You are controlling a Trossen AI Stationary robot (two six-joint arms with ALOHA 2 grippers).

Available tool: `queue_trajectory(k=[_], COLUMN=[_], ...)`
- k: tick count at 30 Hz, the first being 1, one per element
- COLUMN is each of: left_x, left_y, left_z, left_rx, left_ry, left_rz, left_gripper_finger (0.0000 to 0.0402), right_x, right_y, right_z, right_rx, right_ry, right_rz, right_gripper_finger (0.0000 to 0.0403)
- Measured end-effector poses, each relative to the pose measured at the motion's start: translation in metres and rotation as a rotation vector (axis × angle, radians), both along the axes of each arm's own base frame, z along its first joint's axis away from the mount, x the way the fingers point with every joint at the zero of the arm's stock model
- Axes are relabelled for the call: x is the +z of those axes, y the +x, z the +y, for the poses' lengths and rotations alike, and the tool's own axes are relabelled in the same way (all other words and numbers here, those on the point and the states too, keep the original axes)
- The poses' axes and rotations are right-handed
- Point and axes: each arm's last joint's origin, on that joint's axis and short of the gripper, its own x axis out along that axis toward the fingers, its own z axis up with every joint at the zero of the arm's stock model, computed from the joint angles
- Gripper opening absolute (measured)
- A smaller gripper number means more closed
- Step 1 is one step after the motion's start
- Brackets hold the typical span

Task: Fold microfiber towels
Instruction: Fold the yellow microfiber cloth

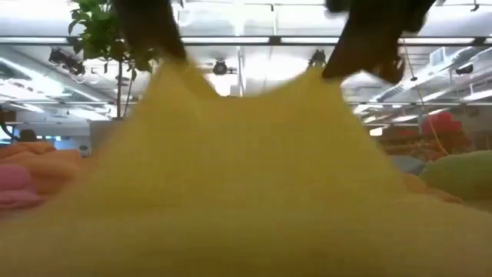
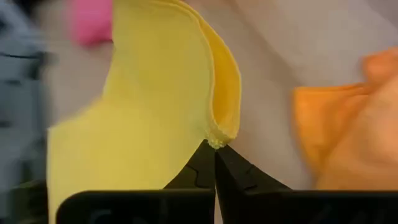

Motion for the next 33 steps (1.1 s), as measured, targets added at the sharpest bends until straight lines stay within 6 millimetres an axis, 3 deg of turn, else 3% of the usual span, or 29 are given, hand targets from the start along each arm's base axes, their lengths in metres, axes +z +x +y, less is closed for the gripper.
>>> queue_trajectory(k=[3, 6, 12, 16, 22, 27, 33], left_x=[-0.031, -0.046, -0.049, -0.042, -0.039, -0.038, -0.038], left_y=[0.013, 0.019, 0.020, 0.020, 0.019, 0.020, 0.021], left_z=[0.007, 0.007, 0.006, 0.008, 0.009, 0.009, 0.012], left_rx=[-0.021, -0.053, -0.058, -0.047, -0.065, -0.063, -0.050], left_ry=[0.064, 0.066, 0.067, 0.076, 0.093, 0.089, 0.083], left_rz=[0.125, 0.171, 0.173, 0.137, 0.137, 0.133, 0.127], left_gripper_finger=[0.0006, 0.0006, 0.0006, 0.0007, 0.0008, 0.0007, 0.0010], right_x=[-0.012, -0.012, 0.000, -0.019, -0.060, -0.066, -0.081], right_y=[0.010, 0.012, 0.001, -0.001, -0.002, -0.001, 0.000], right_z=[-0.013, -0.020, -0.026, -0.027, -0.039, -0.053, -0.061], right_rx=[0.022, 0.060, -0.020, -0.121, -0.215, -0.273, -0.311], right_ry=[0.013, 0.068, 0.041, 0.083, 0.179, 0.216, 0.278], right_rz=[0.057, 0.092, 0.096, 0.040, 0.000, -0.056, -0.005], right_gripper_finger=[0.0037, 0.0088, 0.0206, 0.0252, 0.0263, 0.0253, 0.0221])
